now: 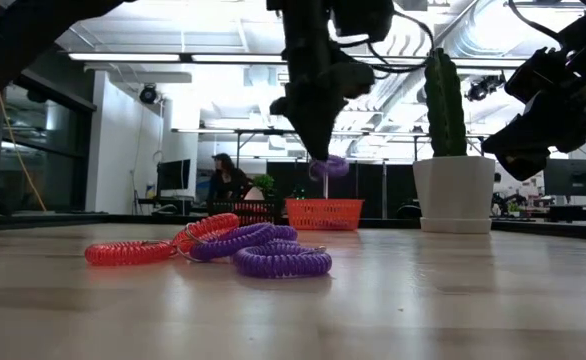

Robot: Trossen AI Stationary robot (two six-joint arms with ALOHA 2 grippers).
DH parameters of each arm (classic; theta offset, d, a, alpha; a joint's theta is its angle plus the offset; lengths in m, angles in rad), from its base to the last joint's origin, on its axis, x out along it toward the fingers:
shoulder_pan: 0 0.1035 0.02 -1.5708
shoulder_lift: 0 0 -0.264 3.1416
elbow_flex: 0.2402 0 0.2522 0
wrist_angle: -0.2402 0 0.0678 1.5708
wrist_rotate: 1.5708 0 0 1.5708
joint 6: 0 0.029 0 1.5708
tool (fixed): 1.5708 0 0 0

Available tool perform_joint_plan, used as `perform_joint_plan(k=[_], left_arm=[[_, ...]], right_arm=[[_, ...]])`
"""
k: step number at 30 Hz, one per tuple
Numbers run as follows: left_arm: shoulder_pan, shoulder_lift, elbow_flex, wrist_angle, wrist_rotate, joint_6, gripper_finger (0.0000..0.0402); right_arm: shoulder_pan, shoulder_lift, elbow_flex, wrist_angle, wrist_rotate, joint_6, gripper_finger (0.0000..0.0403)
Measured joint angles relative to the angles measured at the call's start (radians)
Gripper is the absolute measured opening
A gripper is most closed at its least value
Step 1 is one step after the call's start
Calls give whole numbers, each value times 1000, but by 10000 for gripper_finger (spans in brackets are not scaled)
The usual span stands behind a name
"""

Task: Sort spring keychains into baskets
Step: Put the violet spring keychain into the orange basket

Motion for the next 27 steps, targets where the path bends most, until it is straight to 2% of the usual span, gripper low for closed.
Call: perform_joint_plan(k=[9,16,27], left_arm=[[140,-35,1,10,-23,8,19],[267,-35,1,55,55,30,19],[447,-35,1,224,214,-10,19]], right_arm=[[0,0,0,0,0,0,12],[0,0,0,0,0,0,12],[0,0,0,0,0,0,12]])
